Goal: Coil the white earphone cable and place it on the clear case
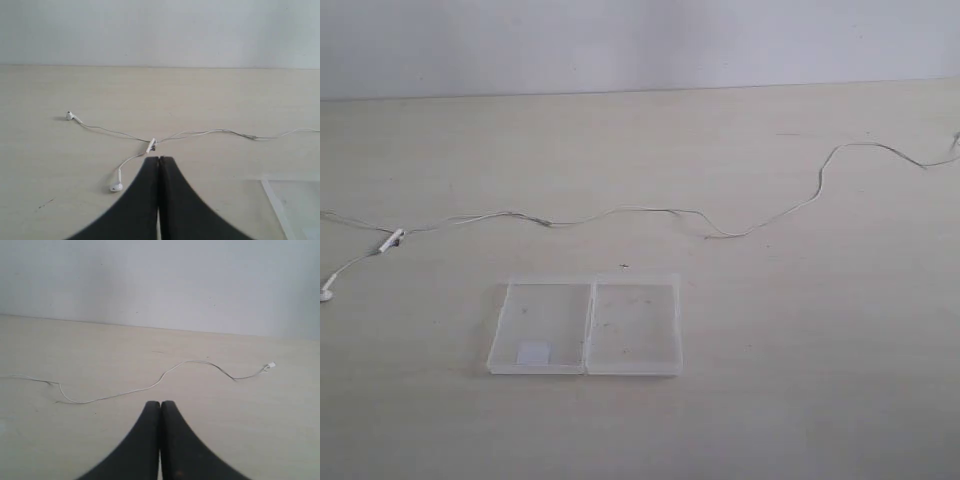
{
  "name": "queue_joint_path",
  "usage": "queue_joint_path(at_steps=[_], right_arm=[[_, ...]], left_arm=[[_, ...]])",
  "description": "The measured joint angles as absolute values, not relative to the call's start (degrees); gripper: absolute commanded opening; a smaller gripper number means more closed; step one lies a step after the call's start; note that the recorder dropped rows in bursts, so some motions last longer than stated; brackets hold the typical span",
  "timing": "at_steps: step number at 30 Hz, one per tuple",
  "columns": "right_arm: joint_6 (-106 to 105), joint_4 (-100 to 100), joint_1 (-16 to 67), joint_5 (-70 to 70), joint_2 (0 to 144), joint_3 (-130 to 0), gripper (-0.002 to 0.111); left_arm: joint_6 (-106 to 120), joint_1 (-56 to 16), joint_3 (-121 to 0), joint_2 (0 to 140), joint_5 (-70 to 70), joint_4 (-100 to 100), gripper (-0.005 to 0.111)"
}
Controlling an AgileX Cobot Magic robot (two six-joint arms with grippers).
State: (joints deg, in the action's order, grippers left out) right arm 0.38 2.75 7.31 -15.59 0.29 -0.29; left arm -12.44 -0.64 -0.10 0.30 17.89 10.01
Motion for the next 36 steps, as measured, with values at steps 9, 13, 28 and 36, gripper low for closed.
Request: queue_joint_path(at_steps=[9, 13, 28, 36], right_arm=[[0.38, 2.75, 7.31, -15.59, 0.29, -0.29, 0.000], [0.38, 2.75, 7.31, -15.59, 0.29, -0.29, 0.000], [0.38, 2.75, 7.31, -15.59, 0.29, -0.29, 0.000], [0.38, 2.75, 7.31, -15.59, 0.29, -0.29, 0.000]], left_arm=[[-12.44, -0.64, -0.10, 0.30, 17.89, 10.01, 0.000], [-12.44, -0.64, -0.10, 0.30, 17.89, 10.01, 0.000], [-21.64, -0.64, 0.12, 0.30, 0.00, 6.53, 0.000], [-34.63, -0.64, 0.16, 0.30, -26.35, 5.93, 0.000]])
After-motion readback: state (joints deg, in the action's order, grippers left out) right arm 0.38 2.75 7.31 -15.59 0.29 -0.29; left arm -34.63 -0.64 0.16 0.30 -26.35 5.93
